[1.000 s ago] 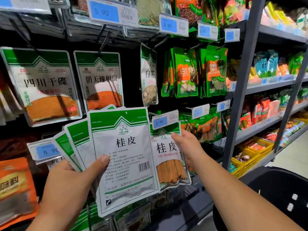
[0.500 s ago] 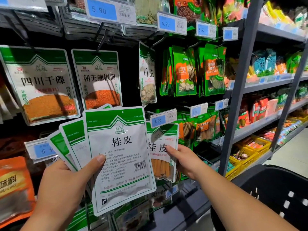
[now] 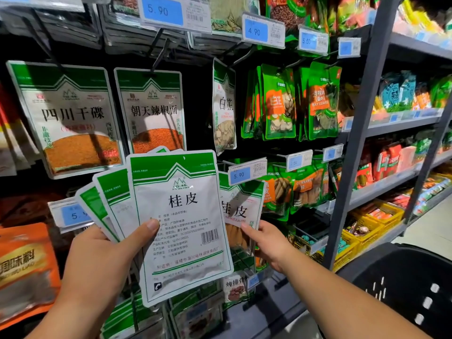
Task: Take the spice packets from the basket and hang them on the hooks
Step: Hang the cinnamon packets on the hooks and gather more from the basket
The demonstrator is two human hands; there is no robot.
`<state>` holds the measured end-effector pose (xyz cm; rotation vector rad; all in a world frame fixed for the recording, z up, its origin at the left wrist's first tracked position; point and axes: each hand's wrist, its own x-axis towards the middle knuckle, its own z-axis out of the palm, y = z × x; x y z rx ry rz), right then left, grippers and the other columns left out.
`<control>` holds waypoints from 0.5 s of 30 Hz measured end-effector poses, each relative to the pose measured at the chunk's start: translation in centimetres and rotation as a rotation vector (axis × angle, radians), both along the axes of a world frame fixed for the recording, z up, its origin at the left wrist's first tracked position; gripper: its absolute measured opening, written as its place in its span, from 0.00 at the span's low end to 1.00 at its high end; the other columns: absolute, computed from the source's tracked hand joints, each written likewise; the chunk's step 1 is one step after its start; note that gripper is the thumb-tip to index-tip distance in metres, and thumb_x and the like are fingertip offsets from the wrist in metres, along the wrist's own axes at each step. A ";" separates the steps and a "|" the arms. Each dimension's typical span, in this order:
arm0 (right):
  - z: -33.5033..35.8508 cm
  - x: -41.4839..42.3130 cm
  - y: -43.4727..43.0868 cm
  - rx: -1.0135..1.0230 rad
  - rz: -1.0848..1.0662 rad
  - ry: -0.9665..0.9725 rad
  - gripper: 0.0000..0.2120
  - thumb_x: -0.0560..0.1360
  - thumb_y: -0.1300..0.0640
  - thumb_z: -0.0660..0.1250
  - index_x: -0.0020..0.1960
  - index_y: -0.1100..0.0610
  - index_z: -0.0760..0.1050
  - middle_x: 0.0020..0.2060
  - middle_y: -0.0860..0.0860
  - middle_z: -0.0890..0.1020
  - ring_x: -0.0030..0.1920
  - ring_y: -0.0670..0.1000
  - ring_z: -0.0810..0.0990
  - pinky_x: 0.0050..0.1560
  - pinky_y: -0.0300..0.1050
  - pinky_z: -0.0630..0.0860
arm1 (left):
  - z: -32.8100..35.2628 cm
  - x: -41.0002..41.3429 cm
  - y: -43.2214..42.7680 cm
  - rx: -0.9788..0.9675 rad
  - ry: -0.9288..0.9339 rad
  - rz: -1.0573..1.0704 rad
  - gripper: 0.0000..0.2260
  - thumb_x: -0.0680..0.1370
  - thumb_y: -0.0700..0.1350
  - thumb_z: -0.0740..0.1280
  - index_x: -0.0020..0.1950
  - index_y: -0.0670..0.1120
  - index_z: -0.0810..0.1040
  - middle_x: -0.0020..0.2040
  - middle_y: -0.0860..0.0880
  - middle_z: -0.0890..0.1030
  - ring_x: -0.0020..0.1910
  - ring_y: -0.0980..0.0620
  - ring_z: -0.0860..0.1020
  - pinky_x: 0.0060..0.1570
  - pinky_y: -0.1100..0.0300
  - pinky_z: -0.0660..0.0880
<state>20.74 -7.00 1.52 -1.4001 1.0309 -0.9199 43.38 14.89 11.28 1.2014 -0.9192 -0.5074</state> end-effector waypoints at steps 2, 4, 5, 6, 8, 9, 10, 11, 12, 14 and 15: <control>-0.1 0.5 -0.3 -0.022 -0.021 0.000 0.13 0.80 0.46 0.70 0.59 0.51 0.84 0.53 0.49 0.88 0.56 0.53 0.85 0.64 0.57 0.79 | 0.1 -0.2 0.0 0.005 -0.015 0.005 0.09 0.73 0.43 0.76 0.53 0.46 0.87 0.50 0.50 0.88 0.48 0.47 0.87 0.56 0.45 0.80; -0.2 0.9 -0.7 -0.028 -0.066 -0.007 0.12 0.81 0.47 0.69 0.59 0.52 0.83 0.52 0.48 0.88 0.56 0.52 0.85 0.65 0.55 0.79 | 0.1 -0.1 -0.1 0.006 -0.027 0.005 0.08 0.73 0.42 0.75 0.52 0.47 0.87 0.49 0.50 0.88 0.47 0.48 0.87 0.54 0.45 0.81; -0.1 1.1 -1.0 -0.032 -0.088 -0.005 0.11 0.81 0.47 0.69 0.57 0.52 0.84 0.51 0.49 0.88 0.55 0.53 0.85 0.64 0.55 0.79 | 0.1 -0.2 -0.2 0.003 -0.028 0.004 0.08 0.73 0.42 0.76 0.52 0.47 0.87 0.49 0.50 0.88 0.48 0.48 0.87 0.53 0.47 0.81; 0.0 1.3 -1.3 -0.042 -0.110 0.010 0.11 0.80 0.47 0.70 0.55 0.53 0.84 0.50 0.50 0.88 0.53 0.53 0.86 0.62 0.55 0.80 | 0.0 -0.1 -0.3 -0.003 -0.024 0.005 0.09 0.73 0.41 0.75 0.52 0.47 0.87 0.49 0.50 0.88 0.48 0.48 0.87 0.50 0.49 0.82; 0.3 2.0 -2.3 -0.069 -0.178 0.084 0.13 0.80 0.48 0.70 0.49 0.58 0.83 0.46 0.55 0.88 0.47 0.55 0.85 0.53 0.52 0.80 | 0.1 -0.2 -0.4 -0.013 -0.027 0.000 0.09 0.73 0.41 0.75 0.52 0.48 0.87 0.49 0.51 0.88 0.47 0.49 0.87 0.43 0.56 0.83; 0.5 2.4 -2.8 -0.080 -0.221 0.147 0.16 0.79 0.48 0.70 0.45 0.61 0.81 0.44 0.57 0.87 0.44 0.56 0.83 0.47 0.49 0.77 | 0.1 -0.2 -0.5 -0.015 -0.031 -0.005 0.08 0.73 0.41 0.75 0.52 0.49 0.87 0.49 0.52 0.88 0.47 0.50 0.87 0.43 0.56 0.83; 0.8 2.7 -3.1 -0.092 -0.258 0.221 0.17 0.78 0.47 0.70 0.43 0.62 0.80 0.42 0.58 0.85 0.41 0.56 0.81 0.42 0.48 0.74 | 0.2 -0.3 -0.6 -0.016 -0.034 -0.009 0.08 0.73 0.41 0.75 0.52 0.49 0.87 0.49 0.52 0.88 0.47 0.50 0.87 0.45 0.53 0.83; 1.1 3.0 -3.5 -0.096 -0.288 0.296 0.19 0.77 0.45 0.71 0.43 0.62 0.79 0.41 0.59 0.84 0.40 0.57 0.79 0.40 0.47 0.71 | 0.2 -0.3 -0.6 -0.013 -0.029 -0.011 0.08 0.74 0.41 0.75 0.51 0.49 0.87 0.49 0.51 0.88 0.47 0.49 0.87 0.49 0.50 0.82; 1.4 3.2 -3.6 -0.095 -0.302 0.361 0.20 0.76 0.44 0.71 0.44 0.62 0.79 0.41 0.59 0.84 0.40 0.57 0.79 0.38 0.47 0.70 | 0.2 -0.3 -0.6 -0.013 -0.023 -0.014 0.08 0.73 0.40 0.75 0.51 0.49 0.87 0.49 0.51 0.88 0.47 0.49 0.87 0.51 0.48 0.81; 2.0 3.4 -3.5 -0.081 -0.307 0.486 0.21 0.77 0.42 0.70 0.41 0.60 0.76 0.37 0.56 0.80 0.37 0.56 0.77 0.34 0.45 0.67 | 0.2 -0.4 -0.7 -0.006 -0.015 -0.012 0.08 0.73 0.40 0.75 0.50 0.49 0.87 0.49 0.50 0.88 0.47 0.47 0.87 0.52 0.44 0.81; 2.3 3.4 -3.2 -0.079 -0.314 0.540 0.21 0.78 0.41 0.69 0.39 0.59 0.73 0.34 0.54 0.77 0.34 0.55 0.75 0.32 0.45 0.65 | 0.2 -0.6 -0.6 0.000 -0.017 -0.013 0.07 0.73 0.40 0.75 0.50 0.49 0.87 0.49 0.50 0.88 0.46 0.47 0.87 0.52 0.42 0.81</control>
